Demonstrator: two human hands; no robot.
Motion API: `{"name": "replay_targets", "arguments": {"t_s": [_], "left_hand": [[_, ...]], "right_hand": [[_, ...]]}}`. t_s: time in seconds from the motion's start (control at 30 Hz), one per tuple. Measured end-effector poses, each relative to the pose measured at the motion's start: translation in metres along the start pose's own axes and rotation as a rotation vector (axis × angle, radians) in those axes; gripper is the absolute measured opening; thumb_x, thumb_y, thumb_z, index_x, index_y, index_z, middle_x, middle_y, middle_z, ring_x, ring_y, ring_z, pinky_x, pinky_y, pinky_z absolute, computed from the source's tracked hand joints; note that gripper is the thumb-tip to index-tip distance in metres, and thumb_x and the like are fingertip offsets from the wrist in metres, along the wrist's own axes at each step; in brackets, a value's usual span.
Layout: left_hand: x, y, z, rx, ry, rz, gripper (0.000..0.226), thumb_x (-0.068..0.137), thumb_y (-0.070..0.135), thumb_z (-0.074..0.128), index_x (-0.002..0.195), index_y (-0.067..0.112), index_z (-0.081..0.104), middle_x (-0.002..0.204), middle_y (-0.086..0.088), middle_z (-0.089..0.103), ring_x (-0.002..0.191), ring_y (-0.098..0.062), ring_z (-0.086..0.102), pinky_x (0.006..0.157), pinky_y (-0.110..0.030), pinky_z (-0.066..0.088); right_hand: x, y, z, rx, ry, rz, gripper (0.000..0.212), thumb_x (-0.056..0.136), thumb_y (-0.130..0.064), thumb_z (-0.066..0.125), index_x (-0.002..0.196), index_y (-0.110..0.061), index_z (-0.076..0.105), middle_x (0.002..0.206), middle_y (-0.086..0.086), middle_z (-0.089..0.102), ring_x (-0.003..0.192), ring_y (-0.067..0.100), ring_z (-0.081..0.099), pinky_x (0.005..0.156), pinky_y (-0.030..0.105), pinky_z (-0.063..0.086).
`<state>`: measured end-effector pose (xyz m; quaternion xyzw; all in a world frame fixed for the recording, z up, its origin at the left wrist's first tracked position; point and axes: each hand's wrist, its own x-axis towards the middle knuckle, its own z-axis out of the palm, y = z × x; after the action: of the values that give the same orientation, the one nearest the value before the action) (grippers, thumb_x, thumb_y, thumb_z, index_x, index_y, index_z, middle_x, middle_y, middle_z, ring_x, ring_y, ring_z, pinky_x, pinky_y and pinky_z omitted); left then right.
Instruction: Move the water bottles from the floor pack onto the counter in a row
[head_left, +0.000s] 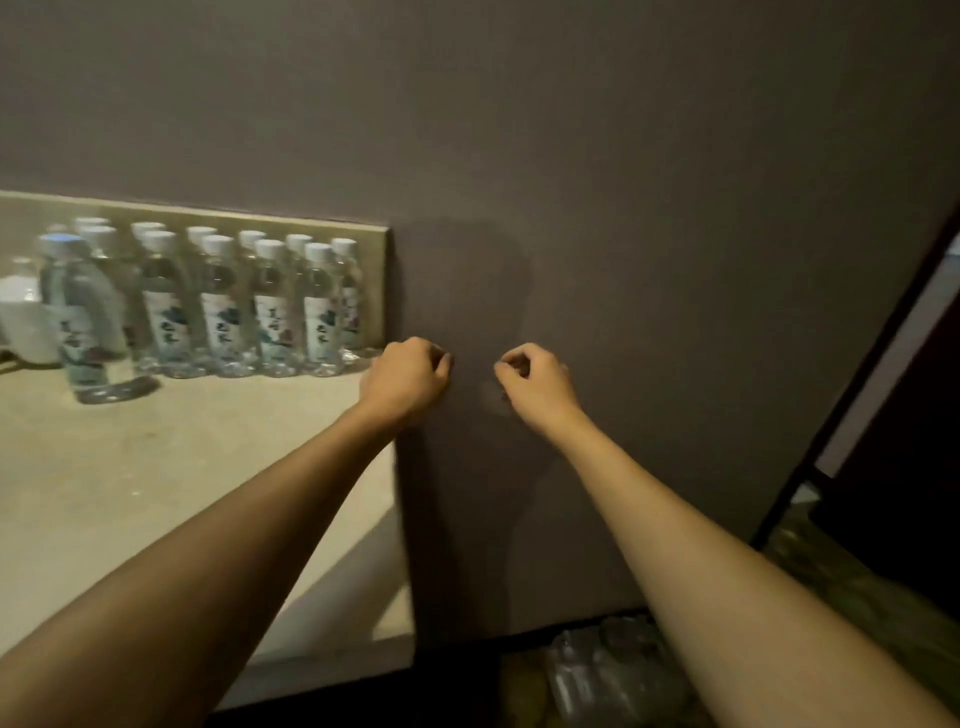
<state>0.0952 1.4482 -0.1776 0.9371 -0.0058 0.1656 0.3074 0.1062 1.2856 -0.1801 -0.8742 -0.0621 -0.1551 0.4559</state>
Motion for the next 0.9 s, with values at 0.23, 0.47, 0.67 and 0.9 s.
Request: {"name": "replay_targets", "arguments": {"t_s": [0.23,0.47,0.67,0.9], "left_hand": [[-0.030,0.121,0.103,-0.073,-0.152,0.060,0.033,0.087,0.040,0.043,0.098,0.027,0.071,0.102,-0.003,0.072,0.090,-0.028,0.070,0.085,-0.043,0.056],[-0.042,0.194,0.196,-0.088,-0.293,0.125,0.030,0.092,0.036,0.046,0.095,0.022,0.071,0.098,-0.004,0.072,0.088,-0.027,0.070,0.085,-0.043,0.056],[-0.025,0.224,0.274,-0.135,-0.416,0.147,0.033,0.093,0.040,0.044,0.093,0.020,0.070,0.094,-0.006,0.071,0.085,-0.028,0.070,0.081,-0.044,0.058],[0.020,0.246,0.373,-0.188,-0.545,0.117,0.035,0.095,0.041,0.043,0.088,0.020,0.070,0.090,-0.003,0.071,0.079,-0.024,0.069,0.079,-0.043,0.058]], "right_hand": [[-0.032,0.098,-0.116,0.069,0.028,0.085,0.010,0.087,-0.023,0.060,0.077,-0.025,0.062,0.073,0.000,0.068,0.064,0.017,0.068,0.078,0.045,0.059],[-0.050,0.173,-0.194,0.076,0.078,0.222,0.008,0.093,-0.016,0.055,0.087,-0.017,0.060,0.073,0.001,0.064,0.062,0.016,0.061,0.065,0.030,0.051],[-0.038,0.230,-0.225,0.051,0.092,0.339,0.009,0.095,-0.017,0.055,0.097,-0.012,0.063,0.080,0.002,0.065,0.068,0.014,0.064,0.069,0.031,0.053],[0.010,0.316,-0.246,-0.073,0.058,0.492,0.018,0.095,-0.004,0.046,0.101,-0.014,0.060,0.080,0.001,0.060,0.072,0.016,0.064,0.076,0.036,0.055]]}}
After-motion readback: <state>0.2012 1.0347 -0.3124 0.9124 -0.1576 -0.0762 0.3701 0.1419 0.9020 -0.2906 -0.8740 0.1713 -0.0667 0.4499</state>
